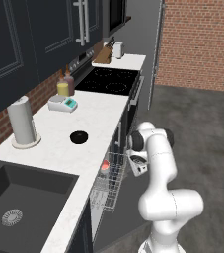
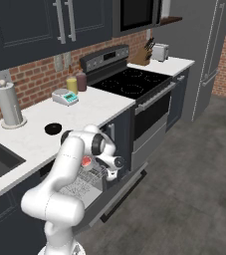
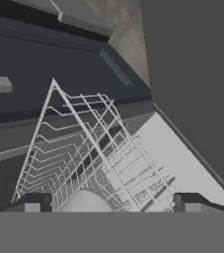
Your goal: Pick up the cup and bowl from the counter, place them in the dishwasher, and close the dishwasher door.
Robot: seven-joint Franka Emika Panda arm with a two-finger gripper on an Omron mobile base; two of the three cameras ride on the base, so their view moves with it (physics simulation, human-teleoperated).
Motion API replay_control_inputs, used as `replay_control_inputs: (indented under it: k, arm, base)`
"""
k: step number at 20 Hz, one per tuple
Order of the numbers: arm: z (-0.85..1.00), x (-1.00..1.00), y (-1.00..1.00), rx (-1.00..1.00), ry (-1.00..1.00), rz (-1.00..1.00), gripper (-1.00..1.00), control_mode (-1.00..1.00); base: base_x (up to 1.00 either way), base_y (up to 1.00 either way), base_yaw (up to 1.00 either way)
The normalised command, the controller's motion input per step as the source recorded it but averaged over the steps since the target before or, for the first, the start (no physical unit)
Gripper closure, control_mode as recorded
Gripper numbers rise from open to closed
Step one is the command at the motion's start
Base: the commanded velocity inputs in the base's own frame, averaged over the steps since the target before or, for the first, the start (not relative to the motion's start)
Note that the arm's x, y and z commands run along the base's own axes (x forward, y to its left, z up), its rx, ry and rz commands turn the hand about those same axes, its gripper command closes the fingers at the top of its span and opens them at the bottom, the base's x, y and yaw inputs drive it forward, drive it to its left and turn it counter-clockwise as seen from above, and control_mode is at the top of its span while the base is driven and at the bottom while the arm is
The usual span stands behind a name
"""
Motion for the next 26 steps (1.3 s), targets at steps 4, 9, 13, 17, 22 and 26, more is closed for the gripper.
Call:
replay_control_inputs:
  k: [4, 9, 13, 17, 22, 26]
  arm:
    - [0.29, -0.34, -0.76, 0.00, -0.01, -0.06, -1.00, -1.00]
    - [0.93, -0.40, -0.26, 0.06, -0.12, -0.02, -1.00, -1.00]
    - [1.00, -0.31, 0.10, 0.07, -0.19, 0.00, -1.00, -1.00]
    - [1.00, -0.17, 0.57, 0.00, -0.14, 0.00, -1.00, -1.00]
    - [1.00, -0.24, 0.70, -0.01, -0.09, 0.01, -1.00, -1.00]
    - [1.00, -0.28, 0.45, -0.02, -0.01, 0.04, -1.00, -1.00]
  base:
    - [0.00, 0.00, 0.00]
    - [0.00, 0.00, 0.00]
    - [0.00, 0.00, 0.00]
    - [0.00, 0.00, 0.00]
    - [0.00, 0.00, 0.00]
    - [0.00, 0.00, 0.00]
